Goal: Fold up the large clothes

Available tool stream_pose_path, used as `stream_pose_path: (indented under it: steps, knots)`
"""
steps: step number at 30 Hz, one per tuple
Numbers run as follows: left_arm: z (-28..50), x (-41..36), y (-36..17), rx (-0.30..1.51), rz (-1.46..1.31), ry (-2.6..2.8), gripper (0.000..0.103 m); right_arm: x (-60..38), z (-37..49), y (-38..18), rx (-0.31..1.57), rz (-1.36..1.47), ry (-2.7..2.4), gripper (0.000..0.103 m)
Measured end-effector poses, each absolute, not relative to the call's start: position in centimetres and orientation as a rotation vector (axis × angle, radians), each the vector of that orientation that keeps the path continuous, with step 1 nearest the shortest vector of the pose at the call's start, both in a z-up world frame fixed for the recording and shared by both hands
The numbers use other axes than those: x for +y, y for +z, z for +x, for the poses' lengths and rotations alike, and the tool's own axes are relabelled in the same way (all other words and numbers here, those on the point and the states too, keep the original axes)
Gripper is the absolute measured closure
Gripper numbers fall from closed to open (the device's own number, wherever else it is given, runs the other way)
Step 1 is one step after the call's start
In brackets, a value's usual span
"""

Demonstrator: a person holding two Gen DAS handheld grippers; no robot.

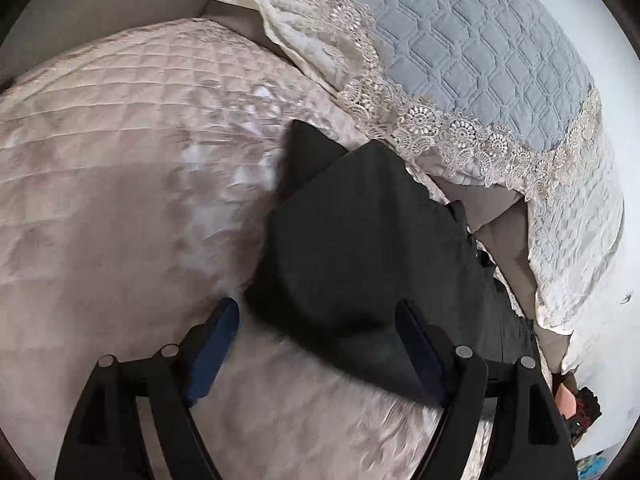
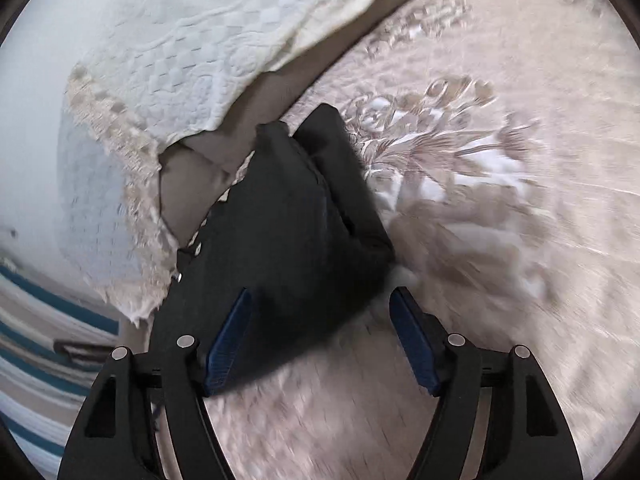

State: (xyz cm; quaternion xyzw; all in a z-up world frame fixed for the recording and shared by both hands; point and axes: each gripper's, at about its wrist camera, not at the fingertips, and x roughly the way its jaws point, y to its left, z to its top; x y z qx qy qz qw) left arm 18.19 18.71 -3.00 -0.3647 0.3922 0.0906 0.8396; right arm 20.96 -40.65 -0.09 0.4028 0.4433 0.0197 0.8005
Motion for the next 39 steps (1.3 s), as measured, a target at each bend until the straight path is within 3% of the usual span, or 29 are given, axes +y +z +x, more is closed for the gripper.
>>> stream_pose_path:
  steps: [4, 6, 8, 9, 11, 19, 28, 31, 35, 39]
  knots:
    - [20.3, 17.6, -3.1, 0.830, -0.648, 0.271, 0.028, -40.2, 22.6, -0.3, 0.952, 0.845, -0.018, 0.032]
    - [20.7, 17.7, -3.3, 0.845, -0.617, 0.308, 0.052, -40.4, 22.7, -0.3, 0.977, 0.839, -0.051, 0.066]
    - [20.7, 18.4, -3.2, 0.857, -0.636, 0.308, 0.070, -40.6, 22.5, 0.0, 0.978, 0.853, -0.044, 0.080]
    - [20.5, 18.8, -2.9, 0.860, -0.652, 0.298, 0.081, -40.4, 22.3, 0.6, 0.971, 0.837, -0.041, 0.082]
    - [19.9, 19.1, -1.9, 0.855, -0.637, 0.269, 0.087, -40.3, 21.3, 1.6, 0.953, 0.822, -0.028, 0.083]
    - [12.4, 18.6, 2.0, 0.816, -0.581, 0.180, 0.089, -40.3, 12.9, 5.6, 0.938, 0.805, 0.022, 0.084]
    - [2.3, 19.3, -1.2, 0.877, -0.614, 0.187, 0.094, -41.0, 4.2, 3.7, 1.029, 0.788, -0.050, 0.082]
    - [2.2, 19.2, -1.5, 0.872, -0.612, 0.179, 0.094, -40.7, 4.5, 3.7, 1.047, 0.742, -0.071, 0.077]
    - [2.3, 18.8, 0.3, 0.864, -0.559, 0.182, 0.093, -40.5, 4.5, 5.4, 1.042, 0.673, -0.102, 0.059]
    - [1.8, 18.9, 2.2, 0.866, -0.521, 0.212, 0.082, -40.6, 3.5, 7.8, 0.984, 0.572, -0.142, 0.055]
